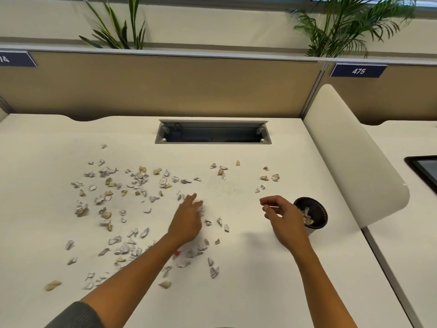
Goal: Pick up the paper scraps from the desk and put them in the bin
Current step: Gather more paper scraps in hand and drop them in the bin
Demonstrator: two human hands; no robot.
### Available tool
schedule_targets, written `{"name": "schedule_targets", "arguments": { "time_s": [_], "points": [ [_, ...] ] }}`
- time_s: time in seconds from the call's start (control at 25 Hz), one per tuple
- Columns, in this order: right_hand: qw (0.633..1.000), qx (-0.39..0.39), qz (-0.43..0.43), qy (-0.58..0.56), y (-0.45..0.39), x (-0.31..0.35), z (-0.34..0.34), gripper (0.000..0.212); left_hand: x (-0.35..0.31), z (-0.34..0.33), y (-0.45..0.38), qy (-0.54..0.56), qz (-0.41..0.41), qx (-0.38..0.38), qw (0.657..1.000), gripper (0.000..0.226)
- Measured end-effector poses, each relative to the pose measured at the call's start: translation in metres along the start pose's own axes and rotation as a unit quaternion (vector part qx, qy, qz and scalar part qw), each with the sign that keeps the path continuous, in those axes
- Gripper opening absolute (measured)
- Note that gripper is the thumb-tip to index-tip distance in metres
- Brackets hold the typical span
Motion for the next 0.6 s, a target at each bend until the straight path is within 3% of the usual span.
{"name": "schedule_targets", "arguments": {
  "time_s": [0.36, 0.6],
  "points": [
    [0.995, 0.075, -0.017, 0.070, 0.020, 0.001, -0.058, 0.017, 0.043, 0.016, 0.011, -0.029, -0.022, 0.103, 0.994, 0.049],
    [0.985, 0.120, -0.029, 0.120, 0.031, -0.013, -0.100, 0.018, 0.052, 0.025, 0.030, -0.063, -0.037, 0.174, 0.982, 0.068]
  ]
}}
Point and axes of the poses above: each hand's wrist, its own y-axis away from the middle knuckle, its own z-axis out of the back of the hand, x = y × z, the point moved 3 cm from there along -y, towards the middle knuckle, and after that the axes turned 1 degree about z, right-handed, at the moved point
